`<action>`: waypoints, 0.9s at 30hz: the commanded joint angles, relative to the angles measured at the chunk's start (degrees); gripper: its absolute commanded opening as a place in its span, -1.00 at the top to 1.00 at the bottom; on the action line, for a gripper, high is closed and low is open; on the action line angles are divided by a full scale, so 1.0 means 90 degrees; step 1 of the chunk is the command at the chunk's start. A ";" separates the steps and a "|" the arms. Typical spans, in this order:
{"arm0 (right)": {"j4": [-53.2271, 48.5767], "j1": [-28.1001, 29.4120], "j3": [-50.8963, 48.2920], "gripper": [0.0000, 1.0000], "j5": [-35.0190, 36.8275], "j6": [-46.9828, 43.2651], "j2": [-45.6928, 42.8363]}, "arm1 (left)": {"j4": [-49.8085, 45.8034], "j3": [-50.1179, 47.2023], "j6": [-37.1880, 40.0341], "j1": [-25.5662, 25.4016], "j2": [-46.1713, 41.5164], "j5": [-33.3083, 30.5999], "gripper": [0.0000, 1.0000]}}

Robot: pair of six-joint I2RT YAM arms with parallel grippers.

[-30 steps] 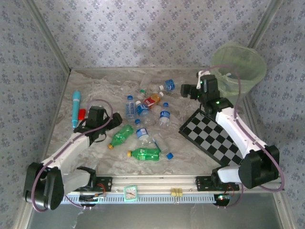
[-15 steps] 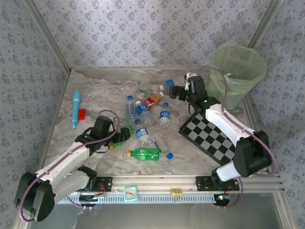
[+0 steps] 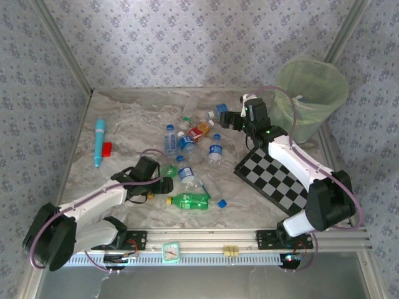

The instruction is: Put the plastic bottles in the bin

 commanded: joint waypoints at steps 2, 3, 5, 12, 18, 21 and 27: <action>0.0017 0.0030 0.0150 -1.00 -0.0060 0.0061 0.0087 | 0.0159 0.0177 0.0188 -0.0084 0.0276 -0.0067 -0.79; 0.0004 0.0037 0.0152 -1.00 -0.0056 0.0058 0.0086 | 0.0178 0.0186 0.0198 -0.0084 0.0341 -0.0067 -0.76; -0.0010 0.0030 0.0128 -1.00 -0.0045 0.0051 0.0082 | 0.0216 0.0205 0.0223 -0.0090 0.0451 -0.0057 -0.70; -0.0054 0.0037 0.0132 -1.00 -0.0011 0.0022 0.0082 | 0.0307 0.0226 0.0293 -0.0095 0.0622 -0.0032 -0.34; -0.0057 0.0037 0.0122 -1.00 0.0016 0.0010 0.0083 | 0.0305 0.0218 0.0306 -0.0106 0.0557 -0.0018 -0.09; -0.0068 0.0037 0.0115 -1.00 -0.0007 0.0022 0.0083 | 0.0290 0.0207 0.0270 -0.0109 0.0476 -0.0095 0.03; -0.0103 0.0033 0.0178 -1.00 -0.0149 0.0083 0.0072 | 0.0373 0.0247 0.0031 -0.0107 0.0063 -0.0363 0.08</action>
